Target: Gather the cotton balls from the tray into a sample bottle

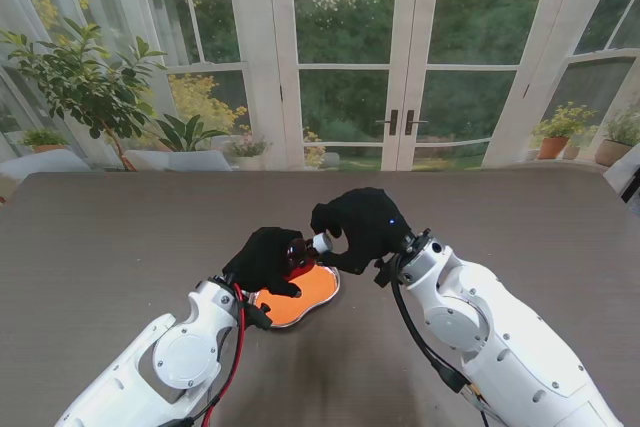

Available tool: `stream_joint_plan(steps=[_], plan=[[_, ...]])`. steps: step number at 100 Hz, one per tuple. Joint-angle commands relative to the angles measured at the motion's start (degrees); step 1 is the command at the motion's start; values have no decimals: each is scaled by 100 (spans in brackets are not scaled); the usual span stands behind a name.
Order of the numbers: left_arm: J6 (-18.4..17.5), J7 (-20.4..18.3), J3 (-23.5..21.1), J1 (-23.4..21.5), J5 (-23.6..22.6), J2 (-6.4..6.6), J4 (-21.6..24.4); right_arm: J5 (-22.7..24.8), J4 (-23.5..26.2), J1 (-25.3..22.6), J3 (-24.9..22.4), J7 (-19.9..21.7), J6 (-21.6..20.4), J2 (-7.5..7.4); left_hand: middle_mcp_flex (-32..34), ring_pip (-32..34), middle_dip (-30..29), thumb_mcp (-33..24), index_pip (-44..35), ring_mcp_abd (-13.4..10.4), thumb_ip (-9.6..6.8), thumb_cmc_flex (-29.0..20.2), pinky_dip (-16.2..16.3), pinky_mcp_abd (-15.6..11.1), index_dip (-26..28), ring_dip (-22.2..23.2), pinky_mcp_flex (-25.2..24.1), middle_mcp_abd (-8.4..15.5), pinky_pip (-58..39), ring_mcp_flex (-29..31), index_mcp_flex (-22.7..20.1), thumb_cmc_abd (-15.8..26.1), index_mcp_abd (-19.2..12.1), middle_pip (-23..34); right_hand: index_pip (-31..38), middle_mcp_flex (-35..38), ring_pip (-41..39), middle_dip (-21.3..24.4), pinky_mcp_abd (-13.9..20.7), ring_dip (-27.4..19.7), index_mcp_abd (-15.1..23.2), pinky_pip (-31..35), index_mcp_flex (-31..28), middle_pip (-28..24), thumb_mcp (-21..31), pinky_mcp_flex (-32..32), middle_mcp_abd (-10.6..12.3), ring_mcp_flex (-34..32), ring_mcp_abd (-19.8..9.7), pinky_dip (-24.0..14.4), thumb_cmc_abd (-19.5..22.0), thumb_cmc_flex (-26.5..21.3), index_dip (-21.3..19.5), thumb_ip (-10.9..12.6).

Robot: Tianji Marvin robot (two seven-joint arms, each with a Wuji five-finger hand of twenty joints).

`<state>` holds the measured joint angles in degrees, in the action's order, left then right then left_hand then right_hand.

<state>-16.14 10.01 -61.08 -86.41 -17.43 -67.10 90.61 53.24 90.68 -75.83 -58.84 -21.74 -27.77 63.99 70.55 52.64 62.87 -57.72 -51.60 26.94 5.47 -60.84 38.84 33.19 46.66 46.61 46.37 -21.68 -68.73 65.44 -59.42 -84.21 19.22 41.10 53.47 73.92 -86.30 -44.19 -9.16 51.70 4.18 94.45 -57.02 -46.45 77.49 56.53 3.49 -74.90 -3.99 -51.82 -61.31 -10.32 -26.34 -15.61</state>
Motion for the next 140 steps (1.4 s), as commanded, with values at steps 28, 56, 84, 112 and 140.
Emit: stream_joint_plan(steps=[28, 56, 84, 112, 140], plan=[[43, -140, -3, 1, 33, -16, 36, 172, 79, 44, 40, 121, 6, -13, 468, 2559, 246, -346, -1631, 295, -162, -530, 352, 174, 323, 355, 498, -144, -3332, 646, -528, 6111, -438, 579, 455, 714, -514, -23, -166, 219, -57, 293, -404, 137, 186, 289, -25, -67, -211, -29, 47, -381, 657, -708], [54, -146, 14, 27, 45, -19, 20, 222, 40, 110, 89, 77, -7, -14, 468, 2555, 246, -344, -1632, 295, -163, -532, 352, 174, 324, 355, 498, -144, -3332, 642, -521, 6112, -439, 579, 913, 888, -593, -99, -232, 260, 132, 297, -547, -18, 93, 366, 7, -63, -143, -14, 174, -574, 1020, -982], [70, -179, 0, 16, 26, -6, 25, 373, 30, 173, 110, 19, -39, -38, 468, 2554, 247, -345, -1635, 293, -163, -531, 351, 171, 323, 356, 496, -143, -3331, 641, -531, 6112, -439, 580, 952, 914, -634, -95, -223, 279, 179, 304, -717, -225, 34, 393, 38, -63, -137, -12, 460, -391, 1040, -910], [102, -206, -8, 4, 9, 3, 35, 468, 127, 190, 73, 193, -59, -83, 470, 2554, 249, -347, -1635, 293, -164, -530, 350, 165, 324, 356, 495, -144, -3332, 641, -532, 6109, -437, 585, 872, 899, -665, -52, -233, 291, 144, 310, -810, -344, -65, 380, 33, -63, -157, -17, 730, -244, 944, -753], [82, -206, 5, 18, 9, 1, 9, 467, 162, 209, 96, 381, -70, -108, 471, 2554, 246, -344, -1637, 293, -163, -532, 349, 165, 325, 356, 495, -138, -3333, 641, -527, 6113, -440, 584, 732, 915, -804, -76, -233, 346, 132, 376, -1048, -614, -195, 427, 30, -63, -197, -43, 1088, -27, 650, -427]])
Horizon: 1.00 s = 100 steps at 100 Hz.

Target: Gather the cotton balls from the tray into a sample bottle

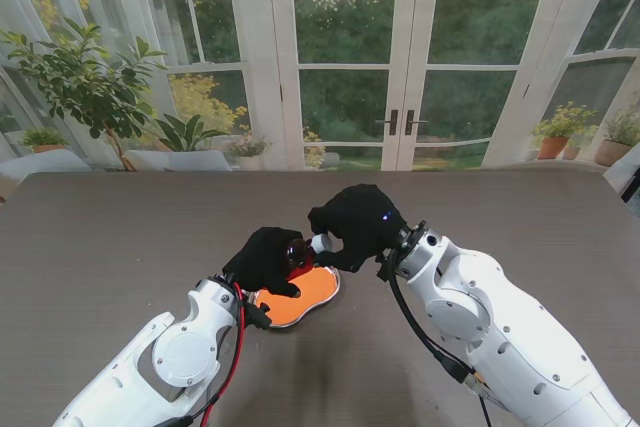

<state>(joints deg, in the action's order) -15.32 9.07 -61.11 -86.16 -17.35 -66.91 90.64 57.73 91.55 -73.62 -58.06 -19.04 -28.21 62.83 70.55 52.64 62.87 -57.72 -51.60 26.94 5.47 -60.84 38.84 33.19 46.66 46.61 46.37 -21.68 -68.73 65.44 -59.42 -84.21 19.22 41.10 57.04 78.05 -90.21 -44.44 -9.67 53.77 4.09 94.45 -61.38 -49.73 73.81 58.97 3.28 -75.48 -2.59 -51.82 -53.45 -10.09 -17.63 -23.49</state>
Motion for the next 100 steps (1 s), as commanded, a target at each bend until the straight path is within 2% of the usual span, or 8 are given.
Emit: stream_joint_plan(steps=[1, 13, 21, 25, 27, 56, 73, 100], plan=[[-2, -110, 8, -6, 1, -18, 6, 16, 79, -13, 18, 121, -25, 6, 471, 2554, 246, -343, -1636, 293, -163, -531, 349, 165, 325, 356, 495, -138, -3333, 641, -527, 6112, -438, 584, 374, 507, -422, -56, -186, 143, 141, 380, -630, -309, 171, 192, 49, -5, -335, -42, 313, -42, -230, 371], [-10, -86, 13, -1, -3, -25, -8, -44, 108, -23, 17, 252, 0, 2, 467, 2554, 245, -343, -1635, 293, -163, -530, 349, 165, 325, 357, 495, -142, -3334, 641, -528, 6112, -440, 581, 324, 517, -533, -58, -247, 191, 108, 424, -845, -559, 134, 286, 24, -6, -354, -29, 456, 28, -362, 571], [-20, -70, 19, 4, -5, -28, -18, -104, 121, -20, 20, 359, 22, -1, 468, 2553, 244, -341, -1634, 293, -163, -531, 349, 165, 324, 356, 495, -142, -3334, 640, -528, 6114, -440, 581, 231, 514, -590, -20, -292, 215, 74, 445, -989, -719, 102, 328, 1, -4, -347, -22, 596, 106, -566, 836], [-23, -63, 22, 6, -3, -31, -22, -139, 121, -16, 23, 410, 30, -1, 468, 2553, 244, -338, -1634, 293, -162, -529, 348, 162, 324, 356, 492, -142, -3332, 640, -528, 6117, -440, 580, 17, 508, -603, 44, -322, 217, 48, 450, -1087, -812, 80, 338, -11, -3, -334, -20, 678, 161, -1087, 1053], [-24, -61, 23, 7, -2, -32, -24, -161, 125, -16, 22, 450, 34, -2, 468, 2552, 244, -338, -1634, 293, -162, -531, 348, 161, 324, 356, 492, -142, -3332, 640, -528, 6117, -440, 580, -18, 512, -609, 48, -329, 219, 48, 454, -1112, -837, 71, 343, -14, -3, -324, -21, 730, 191, -1192, 1086], [-39, -42, 33, 19, 3, -38, -44, -325, 193, -39, -15, 740, 71, -16, 467, 2551, 245, -340, -1640, 292, -163, -531, 347, 158, 327, 357, 492, -128, -3334, 638, -530, 6114, -450, 582, -84, 515, -652, 36, -359, 223, 24, 489, -1228, -951, -197, 353, -64, 1, -237, -38, 1312, 387, -1321, 1144], [-48, -11, 28, 16, 0, -45, -50, -328, 243, -74, -33, 779, 147, -20, 468, 2551, 244, -337, -1639, 293, -163, -532, 346, 158, 327, 357, 492, -133, -3334, 638, -528, 6115, -449, 580, 45, 528, -786, -33, -434, 277, 2, 540, -1371, -1203, -266, 486, -128, 3, -241, -25, 1239, 414, -1402, 1141], [-59, 19, 44, 35, 10, -56, -75, -361, 273, -98, -14, 767, 245, -8, 468, 2548, 244, -339, -1635, 293, -163, -532, 345, 158, 325, 358, 492, -133, -3334, 634, -526, 6114, -443, 580, 824, 527, -1085, -91, -427, 433, -62, 822, -1465, -1919, -401, 707, -188, -2, -455, -39, 1208, 586, -1478, 1106]])
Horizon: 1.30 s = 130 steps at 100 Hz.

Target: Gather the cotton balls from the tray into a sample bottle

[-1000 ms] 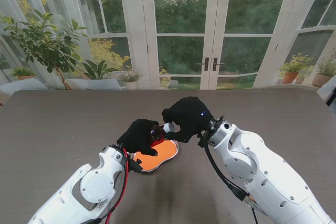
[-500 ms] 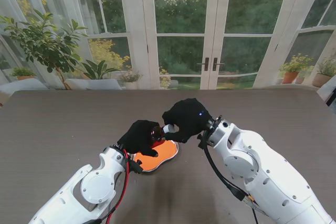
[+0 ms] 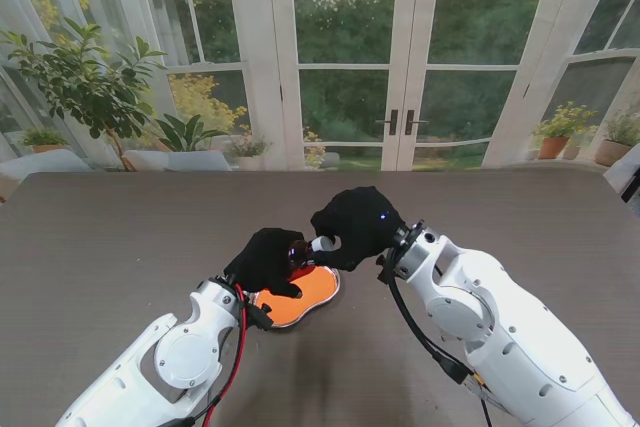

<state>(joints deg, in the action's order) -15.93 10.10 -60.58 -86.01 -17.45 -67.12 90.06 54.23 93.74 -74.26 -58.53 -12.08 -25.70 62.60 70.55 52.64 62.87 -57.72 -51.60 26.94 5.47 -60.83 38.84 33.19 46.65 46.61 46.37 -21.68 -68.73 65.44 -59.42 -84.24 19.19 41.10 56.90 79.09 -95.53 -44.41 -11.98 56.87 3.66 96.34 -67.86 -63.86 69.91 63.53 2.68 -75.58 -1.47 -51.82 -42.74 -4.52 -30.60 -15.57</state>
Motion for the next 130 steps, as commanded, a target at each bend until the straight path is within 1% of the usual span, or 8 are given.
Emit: stream_joint_plan(steps=[1, 10, 24, 50, 74, 85, 116, 130], plan=[[1, -83, -8, 21, 21, -36, -19, -11, 53, -33, 34, 72, -5, 15, 468, 2548, 244, -339, -1635, 293, -163, -532, 345, 158, 326, 358, 492, -133, -3334, 634, -526, 6118, -440, 580, 857, 424, -561, -95, -191, 128, -16, 644, -821, -523, -15, 254, -129, 8, -571, -40, 136, 37, -181, 313], [-6, -79, -2, 28, 30, -39, -26, -12, 54, -27, 44, 73, 15, 16, 468, 2546, 244, -340, -1636, 290, -164, -535, 345, 158, 326, 358, 492, -133, -3334, 631, -528, 6113, -441, 580, 1006, 426, -603, -98, -149, 153, -27, 730, -835, -642, -69, 273, -145, 6, -606, -43, 218, 80, -167, 309], [-22, -63, 4, 41, 36, -45, -40, -61, 54, -18, 56, 125, 46, 18, 465, 2543, 243, -336, -1636, 289, -163, -533, 345, 157, 327, 358, 490, -135, -3333, 627, -527, 6119, -443, 577, 1215, 427, -671, -100, -164, 178, -99, 831, -855, -801, -167, 285, -257, 12, -488, -43, 373, 109, -145, 323], [-37, -47, 20, 66, 47, -53, -63, -163, 68, -13, 69, 233, 97, 21, 465, 2539, 242, -331, -1636, 289, -164, -533, 344, 154, 328, 360, 485, -135, -3331, 624, -520, 6122, -448, 576, 1594, 427, -784, -98, -201, 210, -226, 971, -890, -1060, -442, 301, -441, 22, -308, -47, 905, 183, -120, 371], [-44, -46, 35, 91, 56, -56, -84, -210, 63, -3, 98, 269, 113, 25, 464, 2537, 242, -329, -1636, 289, -164, -532, 343, 147, 326, 361, 479, -130, -3328, 620, -521, 6120, -453, 576, 1558, 423, -781, -10, -219, 196, -265, 981, -877, -1000, -686, 301, -480, 27, -209, -33, 1239, 271, 1, 403], [-48, -39, 32, 92, 46, -57, -86, -216, 60, -7, 99, 316, 108, 16, 465, 2536, 243, -333, -1636, 290, -164, -533, 343, 147, 325, 362, 479, -122, -3328, 620, -521, 6122, -454, 577, 1399, 423, -712, 70, -219, 162, -265, 921, -862, -857, -843, 292, -466, 24, -248, -3, 1433, 343, 128, 418], [-37, -42, 29, 91, 40, -55, -85, -72, 64, -31, 88, 228, 110, 4, 464, 2535, 242, -334, -1638, 290, -164, -532, 343, 147, 324, 364, 479, -125, -3328, 621, -524, 6118, -450, 574, 888, 410, -522, 211, -86, 91, -112, 742, -783, -421, -946, 265, -224, 8, -542, 73, 1029, 562, 354, 421], [-38, -46, 36, 95, 44, -55, -90, -17, 64, -34, 74, 181, 109, 2, 466, 2535, 244, -336, -1635, 290, -164, -532, 343, 147, 322, 365, 479, -126, -3328, 621, -526, 6118, -448, 577, 409, 406, -351, 296, -86, 28, -80, 534, -727, -24, -1013, 225, -142, 2, -646, 118, 907, 773, 469, 409]])
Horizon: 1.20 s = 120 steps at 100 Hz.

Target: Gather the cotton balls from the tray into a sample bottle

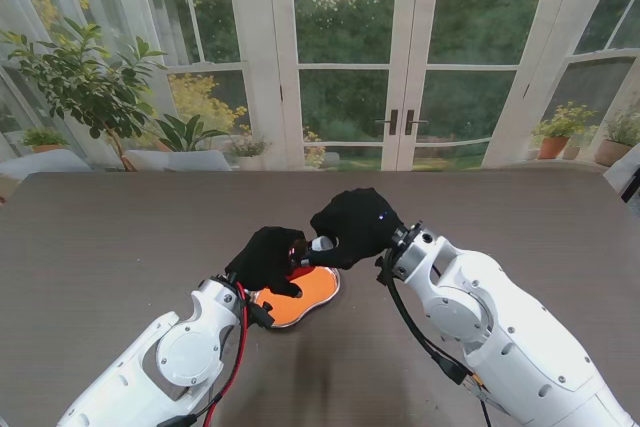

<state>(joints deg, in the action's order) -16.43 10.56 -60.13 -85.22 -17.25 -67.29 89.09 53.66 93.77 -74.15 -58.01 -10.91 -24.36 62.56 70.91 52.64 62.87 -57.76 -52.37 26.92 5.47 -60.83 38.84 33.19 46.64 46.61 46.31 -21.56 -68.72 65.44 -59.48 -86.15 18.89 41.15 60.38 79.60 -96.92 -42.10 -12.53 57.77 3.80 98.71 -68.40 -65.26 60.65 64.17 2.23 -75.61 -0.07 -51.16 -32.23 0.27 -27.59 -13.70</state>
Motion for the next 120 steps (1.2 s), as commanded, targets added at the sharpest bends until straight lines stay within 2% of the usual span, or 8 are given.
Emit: stream_joint_plan(steps=[1, 40, 64, 86, 95, 113, 120], plan=[[12, -92, -10, 16, 25, -38, 7, 43, 62, -45, 22, 62, -25, 6, 429, 2535, 244, -332, -1558, 292, -164, -532, 343, 147, 323, 365, 484, -138, -3329, 621, -520, 6309, -418, 572, 44, 350, -210, 69, -31, -63, -92, 290, -665, 133, -93, 159, -94, 5, -784, 53, -151, 306, 171, 221], [27, -91, -26, -12, 5, -33, 29, 87, 85, -68, -18, 84, -70, -9, 428, 2534, 245, -331, -1563, 292, -165, -532, 343, 147, 325, 366, 484, -136, -3329, 621, -515, 6309, -424, 572, -811, 353, 118, 182, 37, -227, -114, -1, -502, 988, -372, -162, -94, 5, -733, -109, 34, 638, 117, 248], [27, -92, -29, -17, 1, -31, 31, 54, 122, -102, -65, 154, -79, -15, 431, 2534, 245, -335, -1564, 292, -165, -531, 343, 147, 325, 366, 484, -140, -3329, 621, -515, 6308, -424, 574, -1227, 311, 322, 257, 114, -333, -253, -146, -18, 1843, -440, -412, -152, 1, -705, -223, 142, 964, 41, 237], [22, -97, -31, -16, 1, -30, 30, 59, 163, -127, -103, 223, -51, -27, 431, 2534, 246, -336, -1566, 292, -166, -532, 343, 147, 325, 366, 484, -139, -3329, 621, -519, 6307, -426, 576, -1692, 94, 558, 179, 154, -455, -479, -274, 601, 2499, -562, -655, -197, -1, -661, -288, 283, 987, 171, 259], [19, -98, -36, -18, -2, -29, 30, 47, 178, -141, -123, 247, -37, -29, 434, 2534, 246, -337, -1568, 292, -166, -531, 343, 147, 325, 366, 484, -132, -3329, 621, -523, 6306, -425, 579, -1871, -53, 645, 108, 164, -501, -596, -329, 861, 2586, -595, -755, -203, 1, -611, -303, 325, 985, 251, 263], [23, -107, -39, -21, -1, -27, 34, 19, 174, -153, -130, 242, -45, -24, 436, 2534, 246, -337, -1570, 292, -166, -530, 343, 147, 325, 366, 484, -133, -3329, 621, -523, 6307, -429, 578, -1918, -120, 665, 57, 159, -518, -632, -351, 974, 2620, -587, -788, -200, 1, -612, -324, 292, 975, 297, 264], [22, -106, -41, -20, -3, -26, 33, 31, 176, -153, -134, 235, -40, -25, 435, 2534, 247, -336, -1567, 292, -166, -529, 343, 147, 325, 366, 484, -118, -3329, 621, -516, 6309, -431, 581, -2054, -281, 712, 43, 185, -541, -725, -377, 1235, 2664, -577, -825, -191, 2, -620, -327, 302, 993, 372, 260]])
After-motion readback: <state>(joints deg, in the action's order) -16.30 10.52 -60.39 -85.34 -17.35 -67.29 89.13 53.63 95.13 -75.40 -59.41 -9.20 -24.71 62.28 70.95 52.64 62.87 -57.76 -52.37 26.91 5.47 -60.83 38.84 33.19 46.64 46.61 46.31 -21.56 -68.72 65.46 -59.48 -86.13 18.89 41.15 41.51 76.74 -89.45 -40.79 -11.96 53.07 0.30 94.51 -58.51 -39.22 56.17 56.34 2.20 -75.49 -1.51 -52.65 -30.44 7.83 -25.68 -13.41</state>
